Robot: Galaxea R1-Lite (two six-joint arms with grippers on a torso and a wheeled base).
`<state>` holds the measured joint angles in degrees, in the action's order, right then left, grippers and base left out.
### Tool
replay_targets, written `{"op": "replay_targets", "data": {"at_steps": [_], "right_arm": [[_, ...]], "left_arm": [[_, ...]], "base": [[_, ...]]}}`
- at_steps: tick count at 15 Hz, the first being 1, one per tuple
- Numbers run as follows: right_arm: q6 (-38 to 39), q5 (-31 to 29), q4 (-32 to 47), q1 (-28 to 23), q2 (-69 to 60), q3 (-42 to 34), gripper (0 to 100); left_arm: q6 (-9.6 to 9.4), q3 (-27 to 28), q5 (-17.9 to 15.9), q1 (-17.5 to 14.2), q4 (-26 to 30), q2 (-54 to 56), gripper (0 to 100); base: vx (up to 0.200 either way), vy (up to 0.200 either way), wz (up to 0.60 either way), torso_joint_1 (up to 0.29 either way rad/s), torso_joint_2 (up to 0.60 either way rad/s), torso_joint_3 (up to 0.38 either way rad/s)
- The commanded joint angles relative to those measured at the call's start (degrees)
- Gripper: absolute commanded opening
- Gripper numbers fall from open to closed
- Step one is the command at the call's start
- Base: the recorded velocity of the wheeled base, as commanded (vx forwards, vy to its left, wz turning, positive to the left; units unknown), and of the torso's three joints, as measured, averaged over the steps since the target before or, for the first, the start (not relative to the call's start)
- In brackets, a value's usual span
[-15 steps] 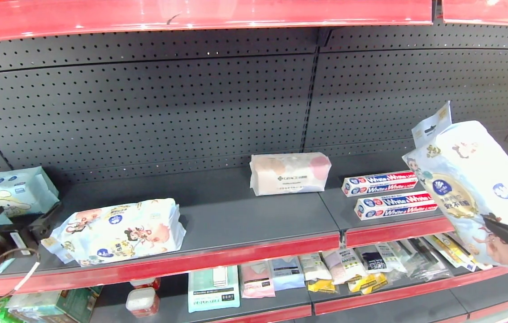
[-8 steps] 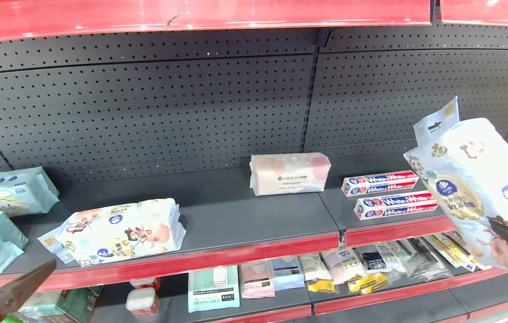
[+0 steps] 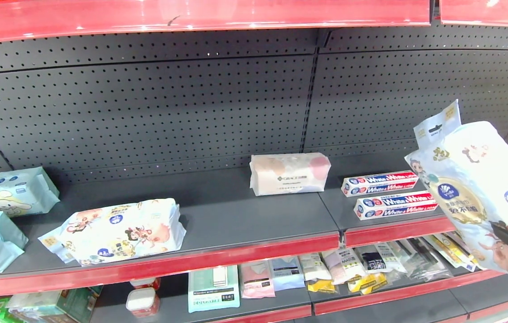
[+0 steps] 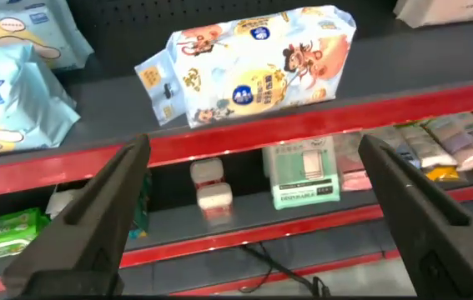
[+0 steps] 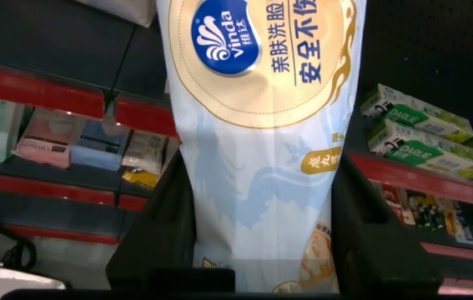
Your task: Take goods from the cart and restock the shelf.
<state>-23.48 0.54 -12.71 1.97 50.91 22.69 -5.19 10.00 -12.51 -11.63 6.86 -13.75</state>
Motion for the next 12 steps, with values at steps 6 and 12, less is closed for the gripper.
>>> {"op": "replay_targets", "data": {"at_steps": [6, 12], "right_arm": [[-2.4, 0.1, 0.0, 0.0, -0.5, 0.6, 0], [-2.4, 0.3, 0.0, 0.0, 0.5, 1.0, 0]], "left_arm": [[-3.33, -4.0, 0.5, 0.1, 3.2, 8.3, 100], [-3.16, -4.0, 0.7, 0.1, 3.2, 8.3, 100]], "base": [[0.000, 0.000, 0.00, 0.000, 0.00, 0.000], [0.000, 0.000, 0.30, 0.003, 0.00, 0.003]]}}
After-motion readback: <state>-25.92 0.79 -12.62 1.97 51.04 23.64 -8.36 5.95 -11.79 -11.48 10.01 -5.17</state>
